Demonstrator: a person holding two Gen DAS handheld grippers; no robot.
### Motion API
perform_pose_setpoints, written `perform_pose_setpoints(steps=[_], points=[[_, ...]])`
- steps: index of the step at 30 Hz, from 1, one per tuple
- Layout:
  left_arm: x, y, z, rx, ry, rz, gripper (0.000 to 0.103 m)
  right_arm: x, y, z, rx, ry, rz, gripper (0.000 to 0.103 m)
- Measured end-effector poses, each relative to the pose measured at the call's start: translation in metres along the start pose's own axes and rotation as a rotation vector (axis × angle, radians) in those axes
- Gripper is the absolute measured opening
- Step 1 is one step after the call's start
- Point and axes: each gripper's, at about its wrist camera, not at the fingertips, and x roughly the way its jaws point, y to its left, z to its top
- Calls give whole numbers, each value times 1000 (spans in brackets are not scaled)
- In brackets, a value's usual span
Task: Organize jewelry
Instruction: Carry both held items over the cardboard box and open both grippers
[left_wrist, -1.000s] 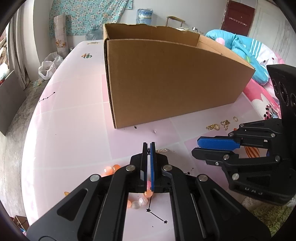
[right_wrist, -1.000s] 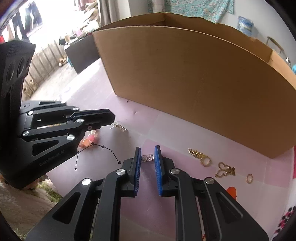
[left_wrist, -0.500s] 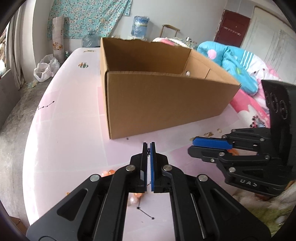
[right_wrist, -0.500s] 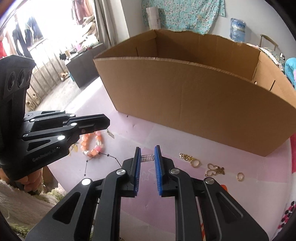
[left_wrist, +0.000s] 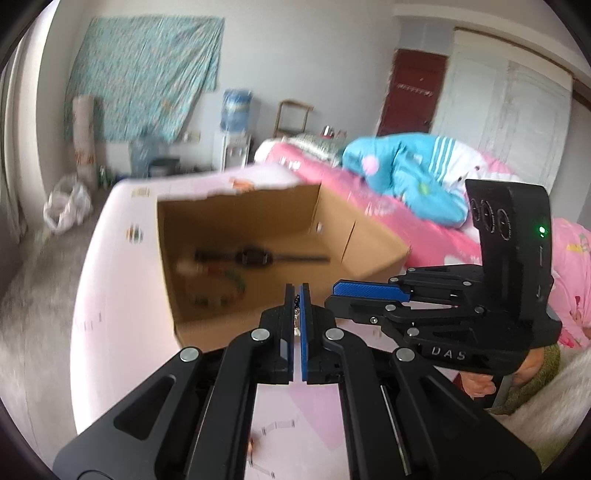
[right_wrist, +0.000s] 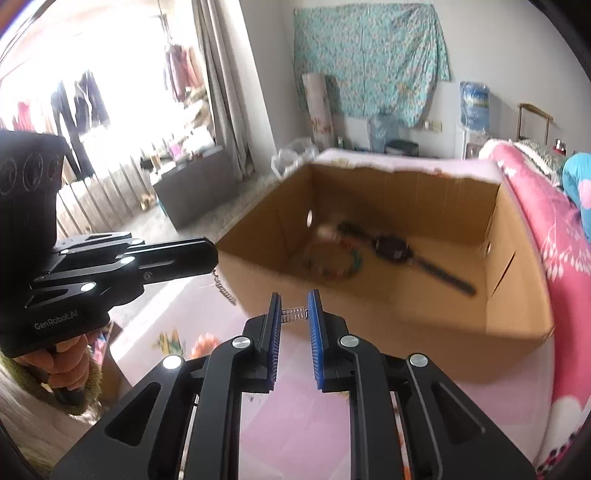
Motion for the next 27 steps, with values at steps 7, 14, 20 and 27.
perform_pose_setpoints(steps=[7,14,20,27], points=[[37,5,44,-5,-25,-64,2,10,-48,40,61,-28,-20,15],[123,15,58,-35,154,-55,2,64,-100,53,188,129,-18,15],[173,23,48,-85,271,-35,2,103,-118,55,218,230,-40,15],[181,33,46,-156,301,-17,7,113,-124,57,232,258,-39,16]])
